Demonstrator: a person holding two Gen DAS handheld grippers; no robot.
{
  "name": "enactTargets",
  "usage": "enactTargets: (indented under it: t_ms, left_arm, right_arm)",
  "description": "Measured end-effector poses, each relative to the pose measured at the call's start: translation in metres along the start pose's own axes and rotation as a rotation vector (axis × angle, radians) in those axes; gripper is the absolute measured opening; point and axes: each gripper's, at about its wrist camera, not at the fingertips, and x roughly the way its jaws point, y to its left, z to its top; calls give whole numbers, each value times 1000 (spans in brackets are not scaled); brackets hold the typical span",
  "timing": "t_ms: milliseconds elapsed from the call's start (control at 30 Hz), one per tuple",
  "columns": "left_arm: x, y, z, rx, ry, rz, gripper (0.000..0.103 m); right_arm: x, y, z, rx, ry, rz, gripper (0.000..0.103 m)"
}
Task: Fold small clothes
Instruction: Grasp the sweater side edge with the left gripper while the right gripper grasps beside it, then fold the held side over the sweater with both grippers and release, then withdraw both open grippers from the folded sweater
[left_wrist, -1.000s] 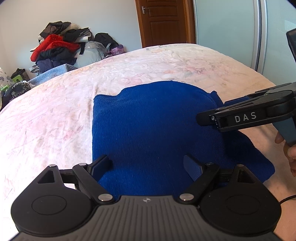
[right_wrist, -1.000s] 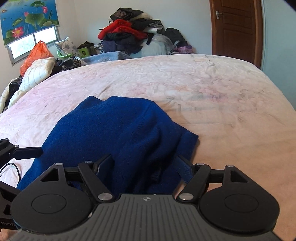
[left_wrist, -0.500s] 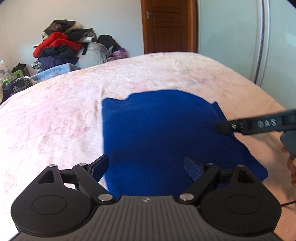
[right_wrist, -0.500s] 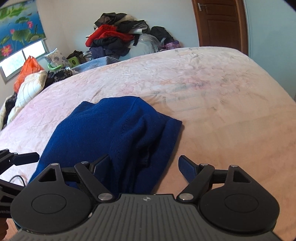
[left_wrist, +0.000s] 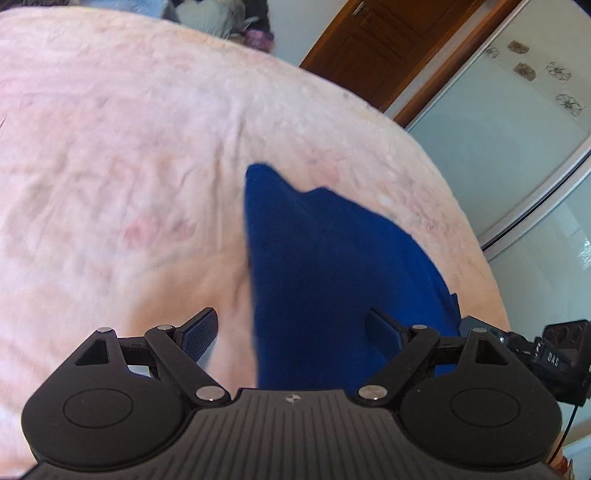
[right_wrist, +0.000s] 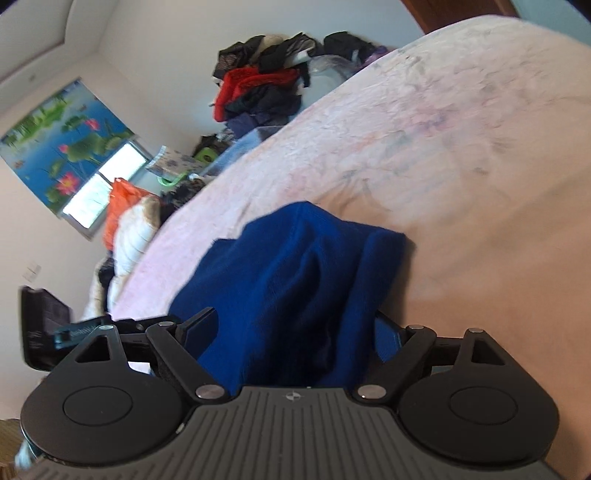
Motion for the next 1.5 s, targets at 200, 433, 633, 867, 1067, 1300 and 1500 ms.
enactTargets:
  t_ms: [200,433,633,867,1067,1300,1500]
  left_arm:
    - [24,-13,9,29,7,-50,58]
    - [17,-35,11,185,-59,-20,26]
    - [28,-58,23,274,-82,48,27]
    - [11,-62,10,316,-92,192,70]
    - [-23,-61,-24,338,-124,272,73]
    - [-44,-64,-80,405,-125,375,78]
    - [-51,-78,-93,437,-146,444,80]
  right_arm:
    - [37,-4,23,1,38,-1,39]
    - [31,5,20,-64,-14,-23,22]
    - [27,12,36,-126,-72,-73,22]
    - [23,17,21,-157,-67,-223,60]
    - [-13,48,-7,-242,-146,-456,89]
    - [-27,75,-60,-383,-37,-507,102]
    - [-38,94,-84,-392,-107,-613,102]
